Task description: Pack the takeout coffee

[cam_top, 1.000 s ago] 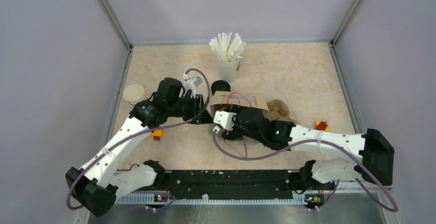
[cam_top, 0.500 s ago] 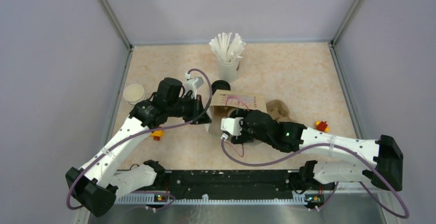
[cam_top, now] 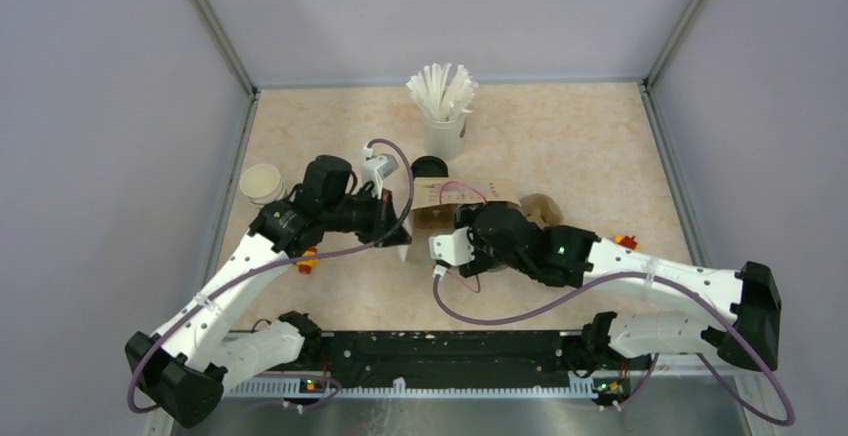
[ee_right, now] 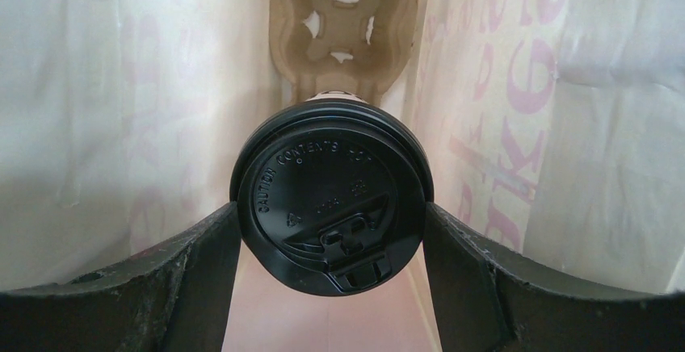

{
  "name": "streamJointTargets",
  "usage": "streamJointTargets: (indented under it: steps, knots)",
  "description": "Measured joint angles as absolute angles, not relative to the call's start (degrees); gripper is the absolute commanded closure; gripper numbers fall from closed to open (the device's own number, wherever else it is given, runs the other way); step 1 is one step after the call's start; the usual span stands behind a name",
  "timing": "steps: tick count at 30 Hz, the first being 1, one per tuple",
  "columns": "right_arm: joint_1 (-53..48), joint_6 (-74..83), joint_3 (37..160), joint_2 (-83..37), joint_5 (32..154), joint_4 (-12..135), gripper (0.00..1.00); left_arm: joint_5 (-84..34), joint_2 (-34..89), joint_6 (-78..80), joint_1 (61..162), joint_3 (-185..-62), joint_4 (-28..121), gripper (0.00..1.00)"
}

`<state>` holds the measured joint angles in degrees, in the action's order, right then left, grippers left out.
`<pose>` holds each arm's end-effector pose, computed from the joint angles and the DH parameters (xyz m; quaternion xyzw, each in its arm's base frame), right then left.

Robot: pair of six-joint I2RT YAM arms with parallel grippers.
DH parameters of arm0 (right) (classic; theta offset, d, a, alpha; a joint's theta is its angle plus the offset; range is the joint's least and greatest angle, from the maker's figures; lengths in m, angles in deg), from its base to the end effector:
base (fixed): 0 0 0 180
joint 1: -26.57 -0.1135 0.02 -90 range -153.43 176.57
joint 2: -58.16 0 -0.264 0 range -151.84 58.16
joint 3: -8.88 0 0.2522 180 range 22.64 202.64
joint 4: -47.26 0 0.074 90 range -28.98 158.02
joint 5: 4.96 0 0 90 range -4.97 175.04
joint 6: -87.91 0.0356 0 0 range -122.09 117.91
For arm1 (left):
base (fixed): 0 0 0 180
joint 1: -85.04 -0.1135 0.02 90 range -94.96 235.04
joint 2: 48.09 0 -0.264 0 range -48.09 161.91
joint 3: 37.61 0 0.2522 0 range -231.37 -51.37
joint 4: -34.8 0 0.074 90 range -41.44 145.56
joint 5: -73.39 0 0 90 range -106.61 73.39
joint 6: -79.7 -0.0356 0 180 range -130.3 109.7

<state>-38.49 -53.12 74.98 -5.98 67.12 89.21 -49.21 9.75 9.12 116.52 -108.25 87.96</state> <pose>0.1109 0.2126 0.2904 -0.7247 0.5297 -0.0891 0.4317 0.1645 -0.1232 0.3255 0.2087 0.8540 -0.4032 0.2543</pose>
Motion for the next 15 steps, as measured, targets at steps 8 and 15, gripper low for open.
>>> streamJointTargets:
  steps: [8, 15]
  knots:
    - [-37.2, -52.9, 76.0, -9.3, 67.6, 90.5, 0.33, -51.7, 6.6, 8.2, 116.5, -105.9, 85.7, 1.0]
    - [-35.0, -54.2, 78.6, -10.4, 68.7, 89.0, 0.33, -54.2, 6.5, 6.5, 116.5, -105.9, 85.3, 1.0]
